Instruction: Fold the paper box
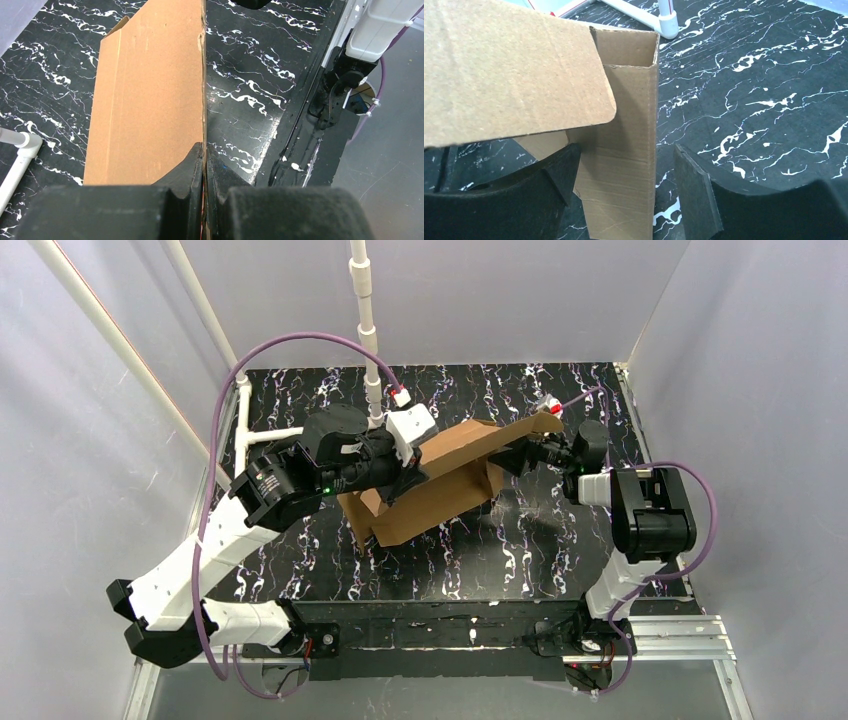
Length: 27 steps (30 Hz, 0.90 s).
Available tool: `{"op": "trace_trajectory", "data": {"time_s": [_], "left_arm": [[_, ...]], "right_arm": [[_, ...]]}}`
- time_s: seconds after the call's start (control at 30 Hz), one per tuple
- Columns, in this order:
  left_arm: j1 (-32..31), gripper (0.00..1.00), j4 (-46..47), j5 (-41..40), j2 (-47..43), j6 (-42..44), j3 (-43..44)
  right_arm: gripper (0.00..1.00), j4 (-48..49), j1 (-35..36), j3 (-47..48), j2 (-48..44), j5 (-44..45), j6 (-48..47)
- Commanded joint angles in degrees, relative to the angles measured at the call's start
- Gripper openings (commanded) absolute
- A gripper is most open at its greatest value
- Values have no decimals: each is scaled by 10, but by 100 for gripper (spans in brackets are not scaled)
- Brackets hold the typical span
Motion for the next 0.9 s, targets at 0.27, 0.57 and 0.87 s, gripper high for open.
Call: {"op": "trace_trajectory", "data": {"time_s": [0.27, 0.57, 0.87], "left_arm": [[-5, 0, 22, 25, -26, -6, -18], [-6, 0, 23, 23, -43, 2, -44], [-6, 0, 32, -5, -42, -12, -51]], "right_arm": [[78, -77, 2, -25, -58, -10, -118], [86, -361, 1, 12, -101, -57, -333], [82, -470, 1, 18, -117, -73, -410]]}}
